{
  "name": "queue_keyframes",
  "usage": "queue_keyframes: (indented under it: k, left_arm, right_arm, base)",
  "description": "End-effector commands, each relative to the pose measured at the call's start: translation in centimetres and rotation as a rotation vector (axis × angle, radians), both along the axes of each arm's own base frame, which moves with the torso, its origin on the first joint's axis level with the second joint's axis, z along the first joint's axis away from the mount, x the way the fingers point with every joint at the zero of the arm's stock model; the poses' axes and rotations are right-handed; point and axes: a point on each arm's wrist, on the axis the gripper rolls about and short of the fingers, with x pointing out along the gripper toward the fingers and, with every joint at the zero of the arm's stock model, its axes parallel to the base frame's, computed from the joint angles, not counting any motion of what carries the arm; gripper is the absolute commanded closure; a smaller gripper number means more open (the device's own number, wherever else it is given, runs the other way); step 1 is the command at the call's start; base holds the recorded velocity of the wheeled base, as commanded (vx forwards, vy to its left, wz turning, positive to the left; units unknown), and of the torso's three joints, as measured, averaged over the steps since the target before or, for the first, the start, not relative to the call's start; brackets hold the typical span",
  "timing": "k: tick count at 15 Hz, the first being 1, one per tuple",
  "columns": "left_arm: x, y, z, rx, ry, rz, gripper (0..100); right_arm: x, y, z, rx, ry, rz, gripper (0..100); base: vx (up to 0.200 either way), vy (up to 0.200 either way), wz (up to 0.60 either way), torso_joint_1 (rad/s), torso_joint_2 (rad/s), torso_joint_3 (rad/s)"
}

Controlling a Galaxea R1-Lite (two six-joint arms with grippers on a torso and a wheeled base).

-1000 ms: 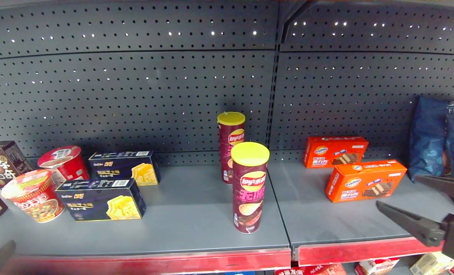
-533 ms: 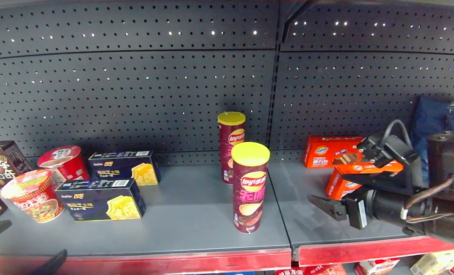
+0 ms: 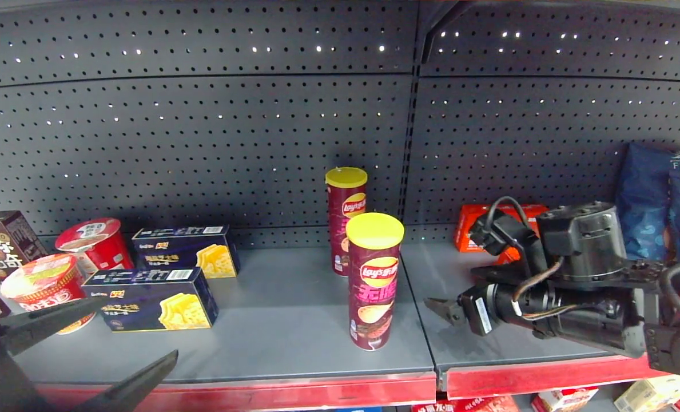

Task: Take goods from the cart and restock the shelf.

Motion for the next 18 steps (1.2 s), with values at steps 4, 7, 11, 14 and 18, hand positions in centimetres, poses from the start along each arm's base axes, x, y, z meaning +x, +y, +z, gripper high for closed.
queue_keyframes:
  k: [4,7,11,14,18]
  left_arm:
    - [1.8,-1.0,-1.2,0.052,0.094,0.001,0]
    - [2.3,-1.2,-1.3,0.06,0.108,0.007,0]
    - [2.3,-0.9,-1.5,0.065,0.115,0.028,0]
    - [2.3,-0.9,-1.6,0.068,0.117,0.029,0]
    - [2.3,-0.9,-1.7,0.067,0.119,0.029,0]
  right_arm:
    - [1.9,2.9,-0.7,-0.005,0.002,0.035,0]
    - [2.1,3.1,-0.8,-0.005,0.002,0.035,0]
    - [2.4,3.6,-0.8,-0.002,-0.002,0.041,0]
    - [2.2,4.2,-0.9,0.002,-0.005,0.057,0]
    - [1.7,3.6,-1.1,-0.007,0.007,0.052,0]
  base:
    - [0.0,0.0,0.0,0.0,0.0,0.0]
    - [0.0,0.0,0.0,0.0,0.0,0.0]
    - [0.0,0.0,0.0,0.0,0.0,0.0]
    - [0.0,0.0,0.0,0.0,0.0,0.0]
    - [0.0,0.0,0.0,0.0,0.0,0.0]
